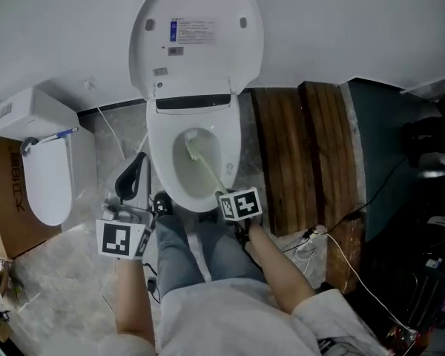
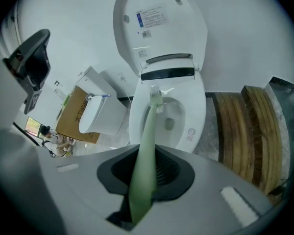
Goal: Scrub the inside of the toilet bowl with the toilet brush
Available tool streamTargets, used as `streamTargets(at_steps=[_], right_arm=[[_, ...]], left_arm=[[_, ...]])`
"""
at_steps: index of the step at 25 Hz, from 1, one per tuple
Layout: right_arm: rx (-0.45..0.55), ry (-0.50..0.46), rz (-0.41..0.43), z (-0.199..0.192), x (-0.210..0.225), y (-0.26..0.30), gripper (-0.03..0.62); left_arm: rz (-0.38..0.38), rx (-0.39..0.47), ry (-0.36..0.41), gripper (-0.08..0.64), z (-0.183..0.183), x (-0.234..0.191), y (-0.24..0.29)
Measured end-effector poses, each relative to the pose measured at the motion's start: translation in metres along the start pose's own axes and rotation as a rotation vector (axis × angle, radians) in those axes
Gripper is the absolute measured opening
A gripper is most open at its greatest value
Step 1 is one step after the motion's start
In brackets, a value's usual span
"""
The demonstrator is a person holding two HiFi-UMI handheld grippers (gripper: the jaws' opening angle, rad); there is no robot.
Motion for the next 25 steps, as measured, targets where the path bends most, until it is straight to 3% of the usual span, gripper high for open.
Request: streamTargets(at_steps=[5, 10, 25], right_arm=[[-0.055, -0.001, 0.016, -0.005, 0.014, 0.012, 0.058], [-0.097, 0.049, -0.001, -0.005, 0.031, 0.029, 0.058], [-0.117, 0.167, 0.001, 0.018, 0.071, 0.097, 0.06]], left_arm=[[0.089, -0.009, -0.016, -0.011, -0.017, -0.001, -0.019], [0.129, -0.047, -0.021, -0.01, -0.038, -0.003, -0.023], [0.139, -0.101, -0.065, -0.011, -0.099, -0.015, -0.007]])
Point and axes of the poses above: the fingertips, and each gripper's own axes: y forward along the fingers, x to its right, z out of its top, the point moved 4 cm from there along -y, backward along the fingers, and after that the axes turned 14 degrees about z, right-handed, at the moved point
